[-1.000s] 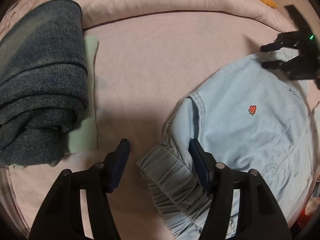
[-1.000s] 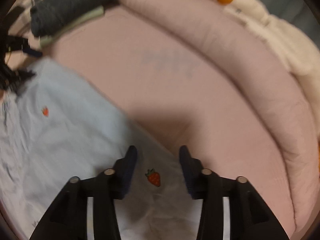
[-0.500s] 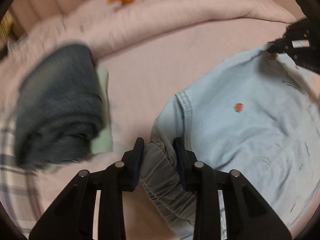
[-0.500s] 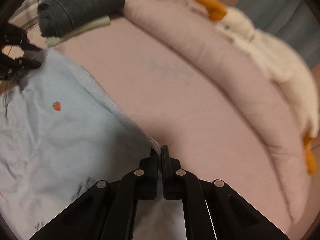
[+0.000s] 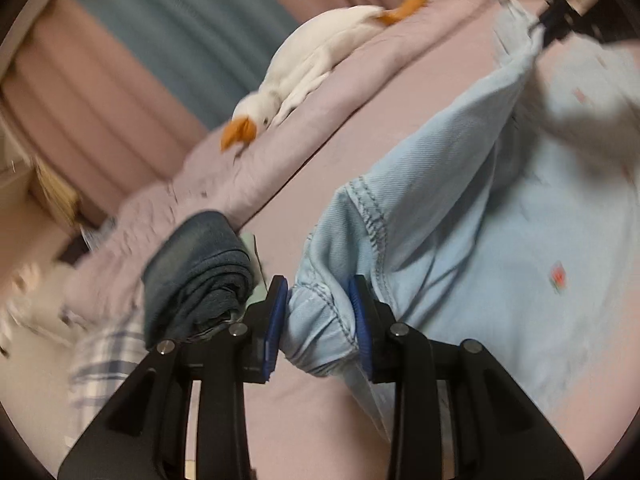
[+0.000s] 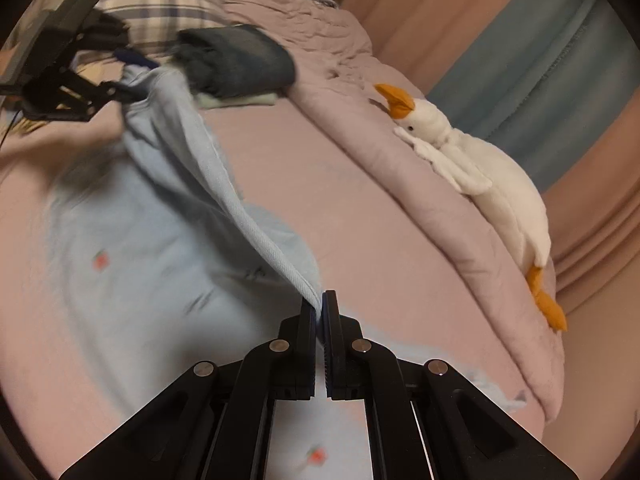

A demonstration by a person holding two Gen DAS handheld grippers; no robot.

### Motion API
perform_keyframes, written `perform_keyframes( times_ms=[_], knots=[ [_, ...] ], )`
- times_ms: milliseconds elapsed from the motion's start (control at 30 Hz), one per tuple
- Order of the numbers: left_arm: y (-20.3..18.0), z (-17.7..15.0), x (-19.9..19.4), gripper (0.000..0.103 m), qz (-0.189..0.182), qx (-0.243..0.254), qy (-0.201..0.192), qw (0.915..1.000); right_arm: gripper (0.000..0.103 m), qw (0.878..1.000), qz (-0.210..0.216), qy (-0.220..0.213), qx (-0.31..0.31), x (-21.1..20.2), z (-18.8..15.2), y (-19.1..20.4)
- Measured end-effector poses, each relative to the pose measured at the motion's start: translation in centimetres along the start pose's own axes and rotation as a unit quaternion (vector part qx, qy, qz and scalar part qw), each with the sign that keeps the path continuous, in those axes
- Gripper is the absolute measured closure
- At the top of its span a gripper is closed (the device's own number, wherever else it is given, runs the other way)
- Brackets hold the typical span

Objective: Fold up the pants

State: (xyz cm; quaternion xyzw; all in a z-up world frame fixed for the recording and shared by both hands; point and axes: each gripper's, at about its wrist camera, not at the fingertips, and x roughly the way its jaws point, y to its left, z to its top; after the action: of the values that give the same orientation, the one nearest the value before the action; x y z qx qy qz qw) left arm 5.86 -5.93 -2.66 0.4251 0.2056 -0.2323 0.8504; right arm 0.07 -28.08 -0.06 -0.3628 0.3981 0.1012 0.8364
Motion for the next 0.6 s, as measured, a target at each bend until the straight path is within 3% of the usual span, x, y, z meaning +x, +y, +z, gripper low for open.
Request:
perform_keyframes(
  times_ms=[100,233,400,600],
  knots=[
    [-3.1,-2.6,-2.0,0.072,0.025,0.062,-0.005,0.9977,0.100,1.000,0.021,0.011,-0.004,-1.5,-2.4,2.8],
    [-6.5,-6.7,-2.2,0.075,0.044,0.125,0.017,0.9910,0.100,0.998,0.048,0.029,-0.029,-2.5,-5.2,7.4],
    [-7.5,-8.1,-2.1,0.079,0.050,0.128,0.019,0.9903,0.100,0.996,0.058,0.059,-0.045,-1.0,-7.0,10.6],
    [-6.8,-8.5,-1.8,0.077,0.045,0.101,0.026,0.9935,0.100,0.995,0.078,0.051,-0.028,-1.6,-6.8,10.6]
  ],
)
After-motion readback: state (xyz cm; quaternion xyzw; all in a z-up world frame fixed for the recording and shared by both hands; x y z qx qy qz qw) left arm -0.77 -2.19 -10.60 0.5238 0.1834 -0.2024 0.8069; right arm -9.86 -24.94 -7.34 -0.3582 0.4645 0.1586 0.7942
